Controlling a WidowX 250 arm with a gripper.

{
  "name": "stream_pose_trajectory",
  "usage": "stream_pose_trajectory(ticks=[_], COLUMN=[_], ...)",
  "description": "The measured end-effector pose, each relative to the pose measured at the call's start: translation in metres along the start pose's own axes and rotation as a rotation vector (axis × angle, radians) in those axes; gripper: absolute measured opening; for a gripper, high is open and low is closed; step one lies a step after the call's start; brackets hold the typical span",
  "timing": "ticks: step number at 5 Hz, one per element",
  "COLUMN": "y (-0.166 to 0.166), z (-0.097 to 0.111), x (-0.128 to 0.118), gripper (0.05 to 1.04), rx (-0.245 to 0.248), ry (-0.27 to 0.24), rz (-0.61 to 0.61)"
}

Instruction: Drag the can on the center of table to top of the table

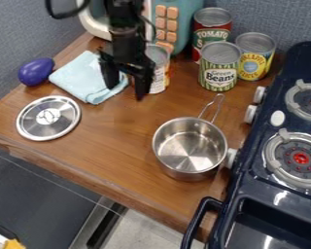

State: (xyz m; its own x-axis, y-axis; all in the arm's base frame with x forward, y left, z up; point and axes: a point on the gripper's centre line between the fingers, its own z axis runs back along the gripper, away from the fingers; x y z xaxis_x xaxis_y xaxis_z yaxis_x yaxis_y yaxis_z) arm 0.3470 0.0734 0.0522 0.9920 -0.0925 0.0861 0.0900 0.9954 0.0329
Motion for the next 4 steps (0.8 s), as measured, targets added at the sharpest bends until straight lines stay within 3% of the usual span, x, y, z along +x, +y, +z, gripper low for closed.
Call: stream_pose_trajectory(ticks=[1,2,4], y=[0.003,0.000,-0.005], z=[0.011,0.008,0.053], x=[-0.020,-0.028,-0.043], gripper=[1.001,1.001,1.001], rx=[-0.008,-0.009,0.006], ry=[0.022,0.046,0.004], rz=[0.010,-0.004,-0.002])
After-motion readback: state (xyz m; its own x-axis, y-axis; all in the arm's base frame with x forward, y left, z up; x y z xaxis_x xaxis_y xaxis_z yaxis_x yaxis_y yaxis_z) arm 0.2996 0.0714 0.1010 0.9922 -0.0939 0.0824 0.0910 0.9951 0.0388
